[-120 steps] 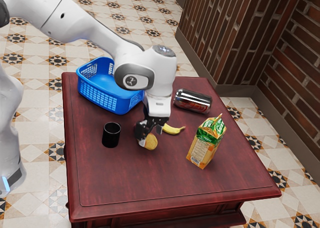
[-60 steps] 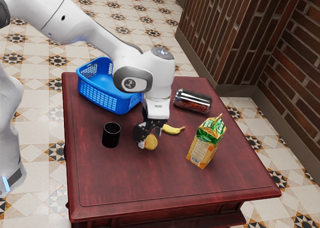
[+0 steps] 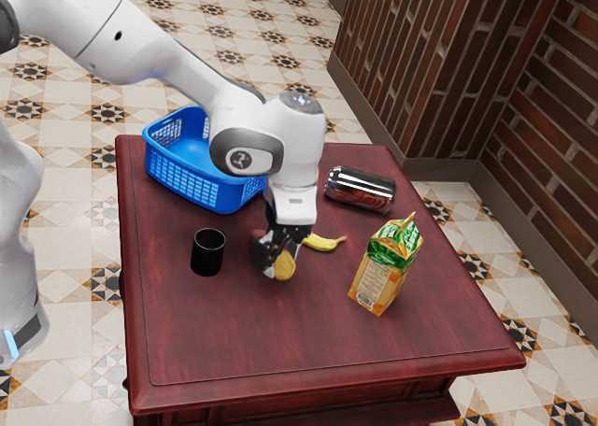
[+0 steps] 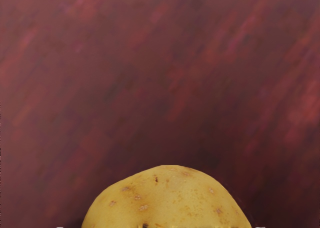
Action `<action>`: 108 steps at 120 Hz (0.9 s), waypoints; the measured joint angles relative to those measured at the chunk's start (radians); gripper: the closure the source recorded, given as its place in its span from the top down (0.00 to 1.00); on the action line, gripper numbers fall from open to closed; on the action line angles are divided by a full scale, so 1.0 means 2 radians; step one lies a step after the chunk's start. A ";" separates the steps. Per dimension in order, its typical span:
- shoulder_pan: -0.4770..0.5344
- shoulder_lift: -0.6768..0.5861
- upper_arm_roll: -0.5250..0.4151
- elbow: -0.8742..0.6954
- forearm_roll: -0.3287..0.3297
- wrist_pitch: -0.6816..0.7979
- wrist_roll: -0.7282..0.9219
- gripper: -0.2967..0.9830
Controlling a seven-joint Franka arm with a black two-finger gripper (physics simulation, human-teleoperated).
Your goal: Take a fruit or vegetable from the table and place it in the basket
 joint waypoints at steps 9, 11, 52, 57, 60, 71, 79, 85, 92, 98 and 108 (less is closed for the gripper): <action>-0.001 -0.001 0.000 0.000 0.003 0.002 -0.006 0.50; -0.001 -0.001 0.000 0.000 0.004 0.002 -0.007 0.49; -0.001 -0.053 0.000 0.043 0.029 -0.002 -0.033 0.43; 0.001 -0.068 0.001 0.047 0.033 -0.009 -0.035 0.45; 0.006 -0.076 0.005 0.048 0.035 -0.015 -0.036 0.45; 0.017 -0.099 0.026 0.047 0.044 -0.040 -0.039 0.45; 0.024 -0.108 0.041 0.046 0.053 -0.059 -0.040 0.45; 0.025 -0.111 0.052 0.045 0.058 -0.071 -0.041 0.45; 0.028 -0.113 0.063 0.044 0.062 -0.083 -0.041 0.45; 0.029 -0.115 0.074 0.044 0.069 -0.092 -0.042 0.45; 0.027 -0.134 0.092 0.050 0.087 -0.104 -0.042 0.45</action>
